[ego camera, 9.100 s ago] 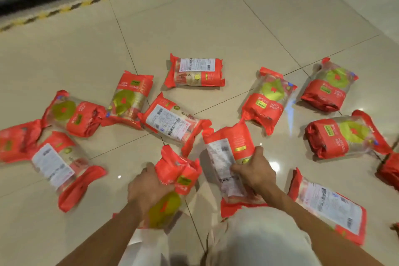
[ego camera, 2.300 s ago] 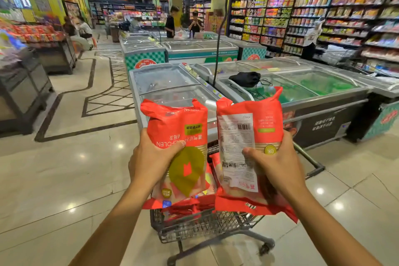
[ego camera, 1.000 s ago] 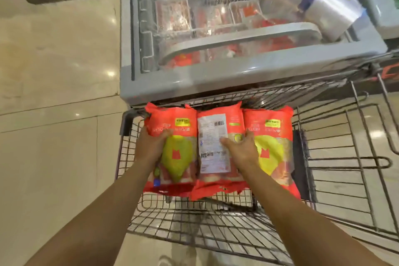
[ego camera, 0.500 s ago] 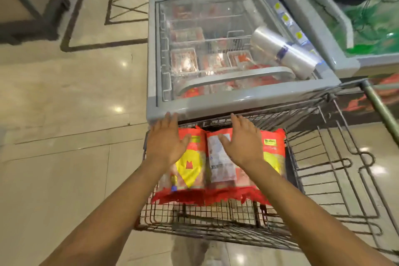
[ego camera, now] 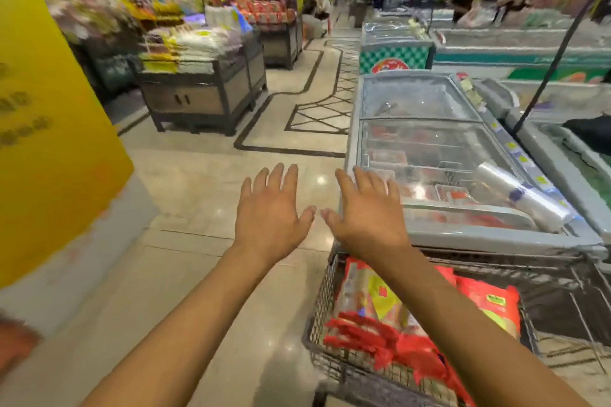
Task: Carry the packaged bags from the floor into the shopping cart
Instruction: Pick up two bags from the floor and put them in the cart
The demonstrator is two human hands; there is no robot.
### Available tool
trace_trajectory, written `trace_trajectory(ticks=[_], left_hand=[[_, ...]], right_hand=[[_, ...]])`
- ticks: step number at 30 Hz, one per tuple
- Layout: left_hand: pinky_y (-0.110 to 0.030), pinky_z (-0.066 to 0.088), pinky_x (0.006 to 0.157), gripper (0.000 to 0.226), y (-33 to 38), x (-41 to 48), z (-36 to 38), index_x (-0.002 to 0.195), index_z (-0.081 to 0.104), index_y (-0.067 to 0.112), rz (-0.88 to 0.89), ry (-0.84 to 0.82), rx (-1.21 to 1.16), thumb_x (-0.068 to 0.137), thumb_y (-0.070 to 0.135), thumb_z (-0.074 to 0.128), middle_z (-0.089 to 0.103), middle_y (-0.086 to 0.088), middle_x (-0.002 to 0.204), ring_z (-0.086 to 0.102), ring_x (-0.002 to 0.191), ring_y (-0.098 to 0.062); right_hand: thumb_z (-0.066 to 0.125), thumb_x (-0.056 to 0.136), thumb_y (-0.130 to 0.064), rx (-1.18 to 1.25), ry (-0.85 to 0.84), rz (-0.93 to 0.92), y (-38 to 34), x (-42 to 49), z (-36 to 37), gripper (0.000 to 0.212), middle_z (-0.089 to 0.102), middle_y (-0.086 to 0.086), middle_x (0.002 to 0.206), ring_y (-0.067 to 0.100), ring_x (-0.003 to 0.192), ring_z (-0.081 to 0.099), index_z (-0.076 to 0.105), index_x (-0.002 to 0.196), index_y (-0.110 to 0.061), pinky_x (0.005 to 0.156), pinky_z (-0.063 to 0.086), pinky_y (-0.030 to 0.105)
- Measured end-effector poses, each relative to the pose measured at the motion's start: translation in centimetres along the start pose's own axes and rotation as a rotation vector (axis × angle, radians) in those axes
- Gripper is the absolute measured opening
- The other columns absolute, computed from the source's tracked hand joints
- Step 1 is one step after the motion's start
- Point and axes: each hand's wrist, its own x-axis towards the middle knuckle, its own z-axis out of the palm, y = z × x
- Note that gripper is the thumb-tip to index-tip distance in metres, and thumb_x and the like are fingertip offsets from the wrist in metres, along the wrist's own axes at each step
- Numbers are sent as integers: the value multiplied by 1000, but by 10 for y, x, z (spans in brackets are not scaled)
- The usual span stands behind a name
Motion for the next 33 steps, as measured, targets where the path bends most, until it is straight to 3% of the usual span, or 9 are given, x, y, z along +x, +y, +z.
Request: trace_trajectory(ticks=[5, 10, 14, 18, 25, 28, 33], left_hand=[[-49, 16, 125, 79, -94, -69, -50, 164, 9, 21, -213, 27, 72, 101, 62, 36, 16, -6, 171, 16, 156, -29], [-51, 22, 123, 80, -183, -148, -87, 163, 18, 20, -457, 75, 146, 99, 61, 41, 27, -9, 167, 25, 153, -31], [-49, 24, 122, 87, -233, -218, -119, 163, 18, 19, -653, 64, 210, 90, 66, 29, 27, -8, 167, 27, 152, -31], [-48, 27, 120, 82, -263, -287, -144, 162, 21, 18, -855, 99, 305, 96, 63, 41, 31, -7, 165, 30, 150, -31], [-49, 26, 120, 83, -243, -389, -182, 162, 18, 18, -1274, 69, 450, 96, 63, 40, 28, -9, 166, 30, 150, -32], [-49, 25, 121, 84, -208, -422, -188, 161, 21, 17, -1446, 61, 487, 93, 65, 29, 30, -10, 165, 30, 150, -33], [-50, 21, 124, 80, -139, -464, -195, 162, 12, 22, -1680, 49, 561, 99, 63, 39, 19, -6, 170, 21, 154, -30]], right_hand=[[43, 100, -60, 20, 7, -229, -113, -7, -10, 76, 17, 9, 169, 29, 156, 13, 15, 162, -26, 125, 7, 53], [45, 100, -57, 63, -22, -500, -227, -22, -8, 75, 18, 8, 169, 29, 155, 15, 15, 161, -26, 125, 8, 53], [47, 99, -55, 119, -46, -729, -313, -48, -9, 74, 20, 8, 168, 28, 154, 17, 17, 161, -26, 124, 9, 53], [49, 98, -54, 166, -67, -950, -383, -82, -11, 77, 21, 10, 167, 28, 153, 18, 17, 161, -24, 123, 13, 53], [51, 96, -57, 261, -144, -1346, -453, -162, -18, 78, 21, 9, 167, 28, 154, 15, 19, 160, -26, 124, 9, 53], [48, 98, -56, 297, -191, -1519, -459, -196, -24, 77, 19, 10, 168, 28, 155, 14, 17, 161, -24, 124, 8, 53], [46, 100, -54, 382, -263, -1768, -439, -252, -38, 76, 17, 10, 168, 29, 155, 13, 15, 162, -25, 124, 7, 51]])
